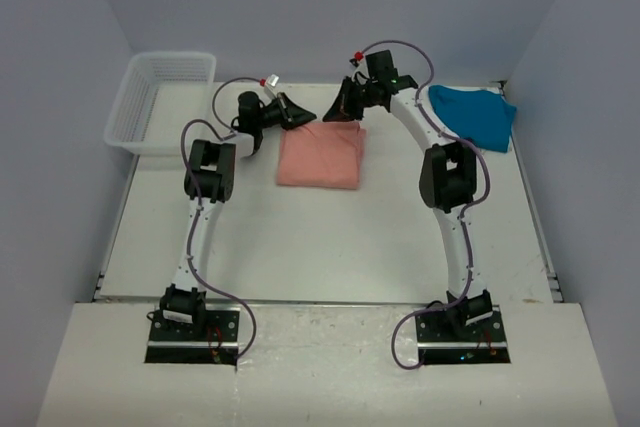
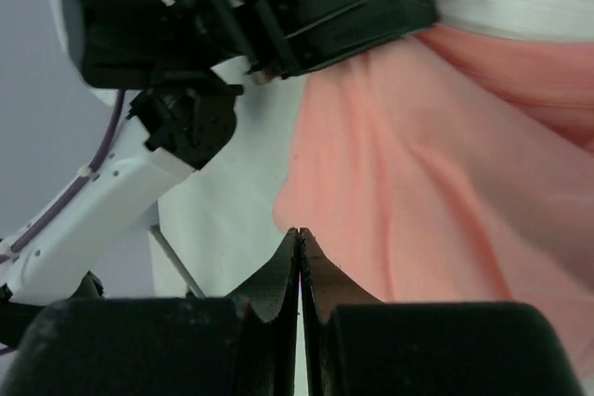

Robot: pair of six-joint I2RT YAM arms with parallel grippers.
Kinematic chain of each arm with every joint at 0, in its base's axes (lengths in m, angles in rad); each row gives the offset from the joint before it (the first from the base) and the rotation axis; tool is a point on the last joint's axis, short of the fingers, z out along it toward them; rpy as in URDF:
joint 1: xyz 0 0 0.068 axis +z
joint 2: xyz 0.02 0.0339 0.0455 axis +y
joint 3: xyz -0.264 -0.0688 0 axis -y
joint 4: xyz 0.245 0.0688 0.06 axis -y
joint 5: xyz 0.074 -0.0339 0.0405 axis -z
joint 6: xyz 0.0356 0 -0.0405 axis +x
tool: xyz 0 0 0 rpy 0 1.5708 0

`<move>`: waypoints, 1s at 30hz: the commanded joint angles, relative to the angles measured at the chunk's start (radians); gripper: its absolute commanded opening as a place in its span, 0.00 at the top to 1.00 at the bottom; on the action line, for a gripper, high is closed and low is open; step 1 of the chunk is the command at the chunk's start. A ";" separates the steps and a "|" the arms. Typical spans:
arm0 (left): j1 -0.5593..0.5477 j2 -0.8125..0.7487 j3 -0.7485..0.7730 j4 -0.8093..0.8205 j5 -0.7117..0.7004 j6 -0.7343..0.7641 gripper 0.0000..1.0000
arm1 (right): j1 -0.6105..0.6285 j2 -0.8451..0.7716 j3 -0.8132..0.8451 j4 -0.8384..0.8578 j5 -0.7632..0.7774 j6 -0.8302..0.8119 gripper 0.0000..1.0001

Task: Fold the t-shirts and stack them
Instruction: Fold the long partially folded tshirt into a neat square

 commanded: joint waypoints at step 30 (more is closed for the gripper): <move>0.010 -0.194 -0.386 0.120 0.079 0.039 1.00 | -0.180 0.213 -0.027 0.175 -0.117 0.268 1.00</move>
